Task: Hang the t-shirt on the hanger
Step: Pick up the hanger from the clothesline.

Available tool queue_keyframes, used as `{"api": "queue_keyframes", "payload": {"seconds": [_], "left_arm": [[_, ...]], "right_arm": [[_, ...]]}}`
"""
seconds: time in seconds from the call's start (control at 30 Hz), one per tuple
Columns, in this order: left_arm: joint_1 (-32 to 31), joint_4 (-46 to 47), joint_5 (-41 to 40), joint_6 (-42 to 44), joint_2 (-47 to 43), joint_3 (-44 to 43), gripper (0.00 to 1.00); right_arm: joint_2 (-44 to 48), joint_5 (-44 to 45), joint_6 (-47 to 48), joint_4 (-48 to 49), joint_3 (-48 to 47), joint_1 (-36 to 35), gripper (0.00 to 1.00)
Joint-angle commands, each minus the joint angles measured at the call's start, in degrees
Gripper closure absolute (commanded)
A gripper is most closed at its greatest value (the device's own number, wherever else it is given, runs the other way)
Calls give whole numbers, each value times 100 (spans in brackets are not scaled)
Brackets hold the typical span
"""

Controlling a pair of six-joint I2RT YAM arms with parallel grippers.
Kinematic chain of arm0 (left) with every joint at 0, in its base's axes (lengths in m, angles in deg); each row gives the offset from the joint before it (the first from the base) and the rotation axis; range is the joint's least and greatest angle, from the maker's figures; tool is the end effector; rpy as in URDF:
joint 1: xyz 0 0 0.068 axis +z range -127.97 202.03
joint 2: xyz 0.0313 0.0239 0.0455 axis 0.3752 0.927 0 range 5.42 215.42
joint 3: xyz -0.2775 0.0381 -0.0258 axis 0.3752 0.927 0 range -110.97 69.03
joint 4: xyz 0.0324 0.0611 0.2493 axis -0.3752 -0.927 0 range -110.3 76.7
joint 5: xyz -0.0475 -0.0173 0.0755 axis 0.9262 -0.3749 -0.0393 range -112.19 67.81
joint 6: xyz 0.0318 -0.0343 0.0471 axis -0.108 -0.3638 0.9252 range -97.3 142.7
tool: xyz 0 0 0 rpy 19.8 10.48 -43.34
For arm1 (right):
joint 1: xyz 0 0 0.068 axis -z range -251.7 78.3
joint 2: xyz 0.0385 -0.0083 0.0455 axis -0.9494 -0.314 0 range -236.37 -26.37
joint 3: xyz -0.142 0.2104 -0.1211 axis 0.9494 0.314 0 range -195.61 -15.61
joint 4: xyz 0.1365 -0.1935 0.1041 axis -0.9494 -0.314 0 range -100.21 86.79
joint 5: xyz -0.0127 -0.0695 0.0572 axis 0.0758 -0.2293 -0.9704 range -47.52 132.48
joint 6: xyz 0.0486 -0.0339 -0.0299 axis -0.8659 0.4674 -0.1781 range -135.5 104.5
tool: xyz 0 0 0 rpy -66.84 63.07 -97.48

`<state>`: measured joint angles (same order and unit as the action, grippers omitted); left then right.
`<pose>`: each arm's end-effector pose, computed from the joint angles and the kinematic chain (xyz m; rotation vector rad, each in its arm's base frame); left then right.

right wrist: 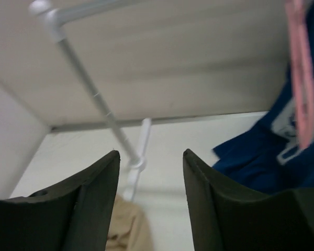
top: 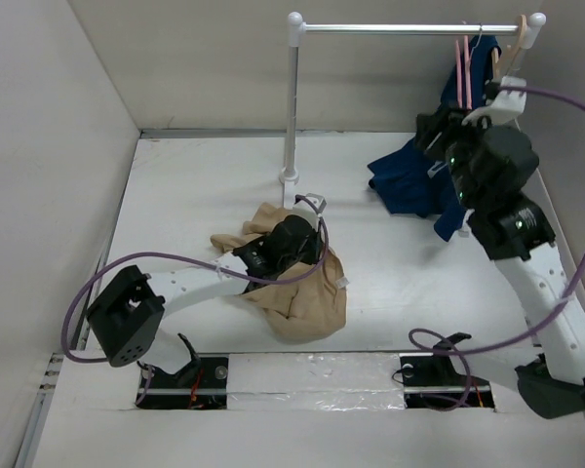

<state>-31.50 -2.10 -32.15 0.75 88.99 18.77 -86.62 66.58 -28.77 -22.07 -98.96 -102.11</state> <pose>0.2102 -0.2690 0.2544 0.4343 1.9689 -0.6906 0.1880 0.0856 0.5095 0.1153 1.5059 0.2982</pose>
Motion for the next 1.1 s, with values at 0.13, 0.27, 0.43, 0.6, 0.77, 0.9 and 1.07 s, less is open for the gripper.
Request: {"api": "queue_keyframes", "payload": {"seconds": [0.13,0.27,0.43,0.6,0.77,0.9,1.07], "left_arm": [[10,471,257,-204,-631,306,100],[-51,488,231,-178,-710,394,100],[-156,602,327,-151,-711,464,100],[-157,637,336,-151,-719,517,100],[-157,646,354,-134,-711,517,100],[-157,664,398,-134,-658,508,100],[-157,673,354,-142,-667,526,100]], "right_arm": [[-1392,-660,466,-786,-1859,1958,42],[-2006,-748,624,-1147,-2658,2284,43],[-2710,-1038,730,-1690,-3467,2724,42],[-3317,-872,906,-1912,-3934,2778,45],[-3388,-976,915,-1754,-3566,2839,52],[-3379,-1144,862,-1622,-3337,2962,57],[-3432,-1153,862,-1587,-3284,2962,65]]}}
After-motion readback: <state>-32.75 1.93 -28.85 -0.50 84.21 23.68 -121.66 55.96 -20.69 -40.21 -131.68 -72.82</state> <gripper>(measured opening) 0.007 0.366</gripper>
